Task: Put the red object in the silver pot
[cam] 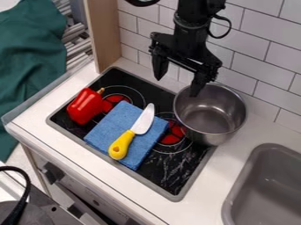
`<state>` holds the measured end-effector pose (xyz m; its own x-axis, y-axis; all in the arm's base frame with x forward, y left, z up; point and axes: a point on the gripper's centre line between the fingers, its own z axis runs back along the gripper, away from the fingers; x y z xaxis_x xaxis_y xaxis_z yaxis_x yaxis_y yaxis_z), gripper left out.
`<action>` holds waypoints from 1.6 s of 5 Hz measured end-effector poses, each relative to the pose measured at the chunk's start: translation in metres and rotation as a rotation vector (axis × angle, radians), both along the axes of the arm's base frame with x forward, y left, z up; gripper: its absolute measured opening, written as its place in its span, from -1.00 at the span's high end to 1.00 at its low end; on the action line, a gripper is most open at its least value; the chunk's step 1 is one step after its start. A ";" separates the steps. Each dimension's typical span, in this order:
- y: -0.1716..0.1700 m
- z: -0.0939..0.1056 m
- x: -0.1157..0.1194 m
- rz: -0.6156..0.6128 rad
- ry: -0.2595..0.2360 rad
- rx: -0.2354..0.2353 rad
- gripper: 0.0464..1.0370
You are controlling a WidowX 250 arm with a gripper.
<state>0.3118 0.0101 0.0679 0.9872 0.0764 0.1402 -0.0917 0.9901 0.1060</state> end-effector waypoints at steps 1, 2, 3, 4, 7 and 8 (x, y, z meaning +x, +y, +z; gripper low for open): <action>-0.001 -0.010 -0.004 -0.002 0.032 -0.005 -0.94; 0.012 -0.013 -0.006 0.033 0.025 -0.050 -0.94; 0.033 -0.013 -0.008 0.071 0.021 -0.061 -0.94; 0.066 -0.004 -0.004 0.117 -0.004 -0.039 -0.94; 0.155 -0.016 -0.054 0.193 0.047 -0.069 -0.94; 0.153 -0.027 -0.064 0.153 0.067 -0.097 -0.94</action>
<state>0.2476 0.1632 0.0408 0.9699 0.2360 0.0592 -0.2376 0.9711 0.0212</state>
